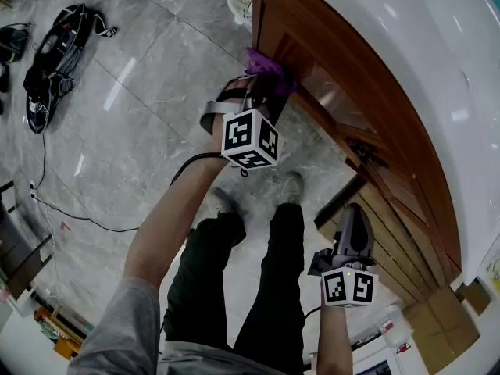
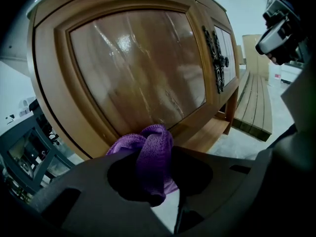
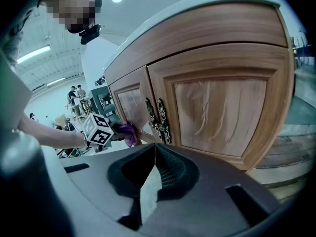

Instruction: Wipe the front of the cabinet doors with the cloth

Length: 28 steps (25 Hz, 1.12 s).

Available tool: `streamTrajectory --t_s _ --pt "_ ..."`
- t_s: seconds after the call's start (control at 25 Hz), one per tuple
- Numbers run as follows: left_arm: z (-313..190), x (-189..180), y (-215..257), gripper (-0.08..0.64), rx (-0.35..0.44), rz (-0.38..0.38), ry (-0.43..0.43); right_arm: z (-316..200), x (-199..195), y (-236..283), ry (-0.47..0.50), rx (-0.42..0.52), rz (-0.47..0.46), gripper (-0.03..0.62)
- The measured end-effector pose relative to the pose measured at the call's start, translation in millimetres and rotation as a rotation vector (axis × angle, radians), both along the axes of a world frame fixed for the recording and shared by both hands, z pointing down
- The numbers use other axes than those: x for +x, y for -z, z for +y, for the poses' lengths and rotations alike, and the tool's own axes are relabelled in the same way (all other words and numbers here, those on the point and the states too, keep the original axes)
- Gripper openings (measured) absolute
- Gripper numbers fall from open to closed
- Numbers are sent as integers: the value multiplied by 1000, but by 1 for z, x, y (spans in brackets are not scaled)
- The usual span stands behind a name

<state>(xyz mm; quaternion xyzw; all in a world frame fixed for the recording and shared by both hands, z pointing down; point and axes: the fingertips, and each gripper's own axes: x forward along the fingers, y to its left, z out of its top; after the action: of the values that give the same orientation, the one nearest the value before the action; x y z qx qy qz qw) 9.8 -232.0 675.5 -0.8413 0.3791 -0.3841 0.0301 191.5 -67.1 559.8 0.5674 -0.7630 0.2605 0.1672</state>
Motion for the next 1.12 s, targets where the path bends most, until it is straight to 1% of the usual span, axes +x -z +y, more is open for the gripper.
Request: streamTrajectory --t_s 0.6,1.12 --pt "19 46 0 101 -9 21 -40 6 16 0 -1 9 -15 11" --pt "40 94 2 101 -26 56 -60 21 43 -1 -13 6 -23 11"
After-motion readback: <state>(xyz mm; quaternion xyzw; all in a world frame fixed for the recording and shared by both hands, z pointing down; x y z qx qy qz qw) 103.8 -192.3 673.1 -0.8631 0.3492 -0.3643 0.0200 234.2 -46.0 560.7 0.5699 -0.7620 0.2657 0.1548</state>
